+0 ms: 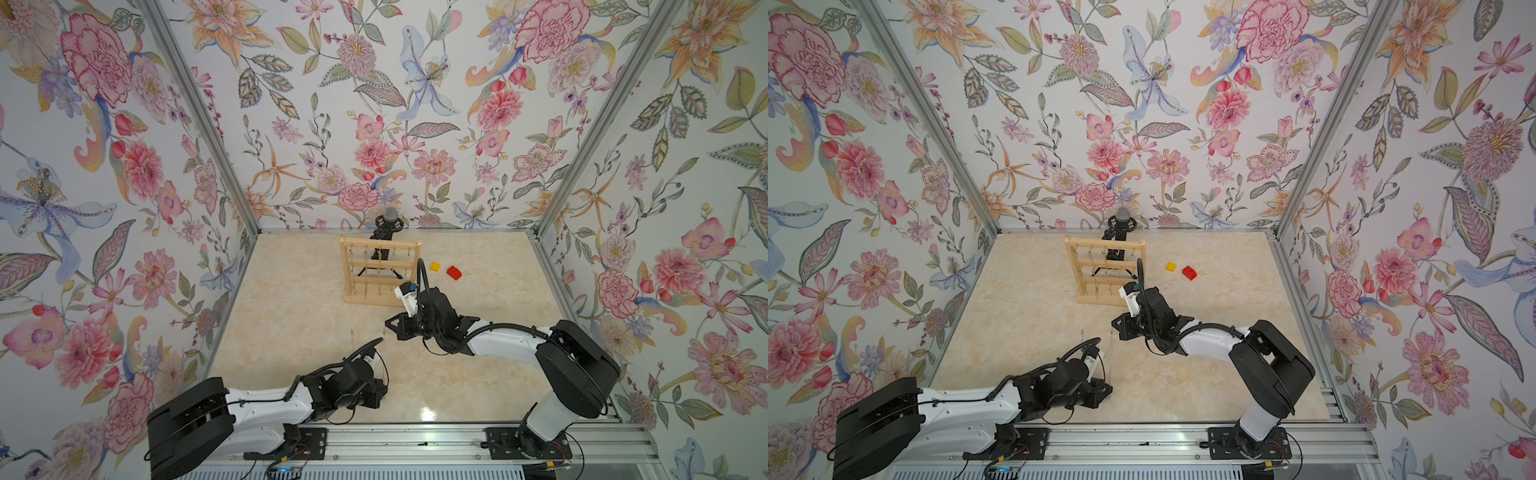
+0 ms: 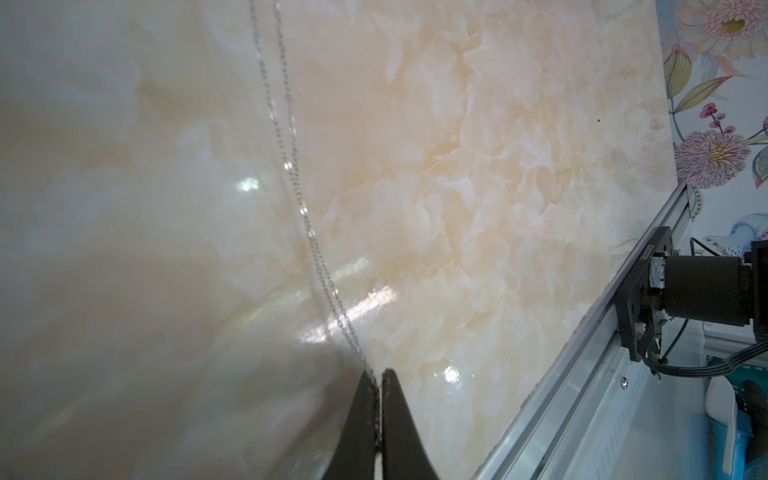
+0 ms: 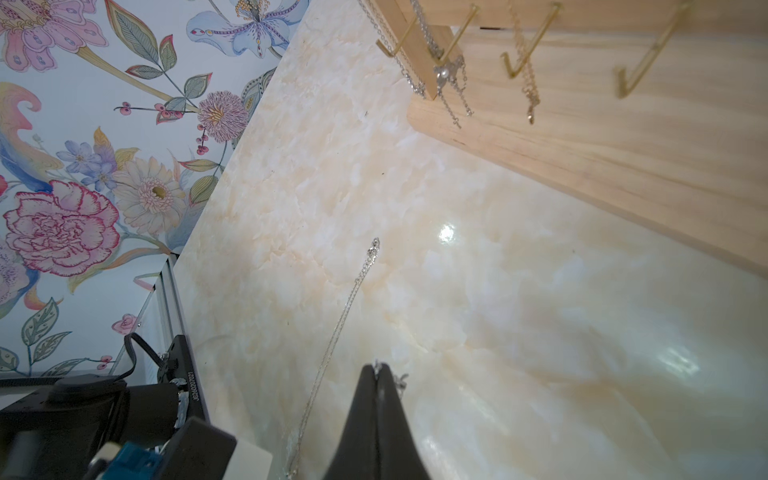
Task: Take the necklace off the jewelry display stand
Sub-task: Place the necklace at the center of the board.
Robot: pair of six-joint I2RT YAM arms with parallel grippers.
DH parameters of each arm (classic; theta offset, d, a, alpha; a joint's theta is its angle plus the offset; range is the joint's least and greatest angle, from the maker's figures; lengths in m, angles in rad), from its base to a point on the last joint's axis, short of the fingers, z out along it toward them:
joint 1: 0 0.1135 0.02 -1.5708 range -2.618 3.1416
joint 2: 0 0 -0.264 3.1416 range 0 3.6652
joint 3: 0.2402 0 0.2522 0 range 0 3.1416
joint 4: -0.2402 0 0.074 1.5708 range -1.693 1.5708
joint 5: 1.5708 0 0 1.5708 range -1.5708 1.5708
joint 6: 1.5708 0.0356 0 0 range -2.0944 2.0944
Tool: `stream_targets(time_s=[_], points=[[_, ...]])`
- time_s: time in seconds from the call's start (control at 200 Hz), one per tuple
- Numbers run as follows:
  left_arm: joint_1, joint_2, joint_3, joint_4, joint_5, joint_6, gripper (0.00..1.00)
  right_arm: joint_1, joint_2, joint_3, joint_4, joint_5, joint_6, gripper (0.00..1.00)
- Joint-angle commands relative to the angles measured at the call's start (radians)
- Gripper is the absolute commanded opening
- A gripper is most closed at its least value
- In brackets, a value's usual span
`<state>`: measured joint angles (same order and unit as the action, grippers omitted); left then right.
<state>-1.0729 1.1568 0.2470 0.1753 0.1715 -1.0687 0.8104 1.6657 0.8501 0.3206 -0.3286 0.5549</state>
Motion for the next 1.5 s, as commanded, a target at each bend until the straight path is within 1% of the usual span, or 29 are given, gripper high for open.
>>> stream_targets(time_s=[0.0, 0.11, 0.265, 0.616, 0.971, 1.491], points=[[-0.012, 0.004, 0.034, -0.049, -0.017, 0.015, 0.09, 0.006, 0.033, -0.005, 0.079, 0.011, 0.041, 0.00], [-0.013, 0.001, 0.038, -0.066, -0.012, 0.020, 0.09, 0.010, 0.060, -0.001, 0.102, 0.020, 0.056, 0.00], [-0.012, 0.016, 0.050, -0.077, -0.006, 0.030, 0.12, 0.014, 0.102, 0.010, 0.125, 0.025, 0.070, 0.00], [-0.012, 0.041, 0.068, -0.092, 0.002, 0.042, 0.13, 0.014, 0.166, 0.025, 0.148, 0.030, 0.080, 0.00], [-0.012, 0.064, 0.081, -0.105, 0.016, 0.059, 0.18, 0.012, 0.208, 0.048, 0.155, 0.029, 0.080, 0.00], [-0.013, 0.065, 0.087, -0.128, 0.033, 0.060, 0.22, 0.000, 0.247, 0.058, 0.158, 0.031, 0.077, 0.00]])
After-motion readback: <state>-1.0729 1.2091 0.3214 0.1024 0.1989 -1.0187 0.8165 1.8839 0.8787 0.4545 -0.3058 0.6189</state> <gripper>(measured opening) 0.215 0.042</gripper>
